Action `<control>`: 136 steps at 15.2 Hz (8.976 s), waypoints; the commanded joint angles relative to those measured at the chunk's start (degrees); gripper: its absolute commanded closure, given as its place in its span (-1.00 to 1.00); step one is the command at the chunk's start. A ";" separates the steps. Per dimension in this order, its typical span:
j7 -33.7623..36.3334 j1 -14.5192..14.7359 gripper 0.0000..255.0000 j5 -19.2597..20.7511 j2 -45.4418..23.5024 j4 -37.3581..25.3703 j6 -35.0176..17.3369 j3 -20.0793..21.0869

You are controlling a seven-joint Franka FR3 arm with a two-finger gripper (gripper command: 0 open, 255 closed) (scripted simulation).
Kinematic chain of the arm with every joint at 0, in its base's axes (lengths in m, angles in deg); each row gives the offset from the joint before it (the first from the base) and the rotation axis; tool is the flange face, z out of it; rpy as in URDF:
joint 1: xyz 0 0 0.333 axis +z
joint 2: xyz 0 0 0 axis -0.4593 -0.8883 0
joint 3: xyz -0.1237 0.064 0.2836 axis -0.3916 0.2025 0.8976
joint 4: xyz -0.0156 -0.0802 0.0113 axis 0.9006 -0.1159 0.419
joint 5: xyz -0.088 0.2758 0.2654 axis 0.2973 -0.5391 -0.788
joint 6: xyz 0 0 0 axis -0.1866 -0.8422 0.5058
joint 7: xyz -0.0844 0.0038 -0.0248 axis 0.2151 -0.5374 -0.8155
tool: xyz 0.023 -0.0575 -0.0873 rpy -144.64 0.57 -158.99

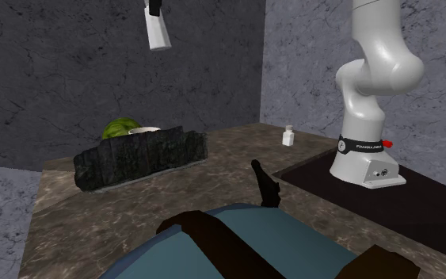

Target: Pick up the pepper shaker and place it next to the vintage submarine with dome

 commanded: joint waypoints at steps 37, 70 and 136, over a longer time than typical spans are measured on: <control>49.39 21.59 1.00 0.96 15.73 18.73 -4.37 27.76; 61.81 26.45 1.00 6.03 8.79 31.90 -22.92 33.79; 70.98 28.80 -1.00 17.95 -3.46 45.71 -45.84 31.75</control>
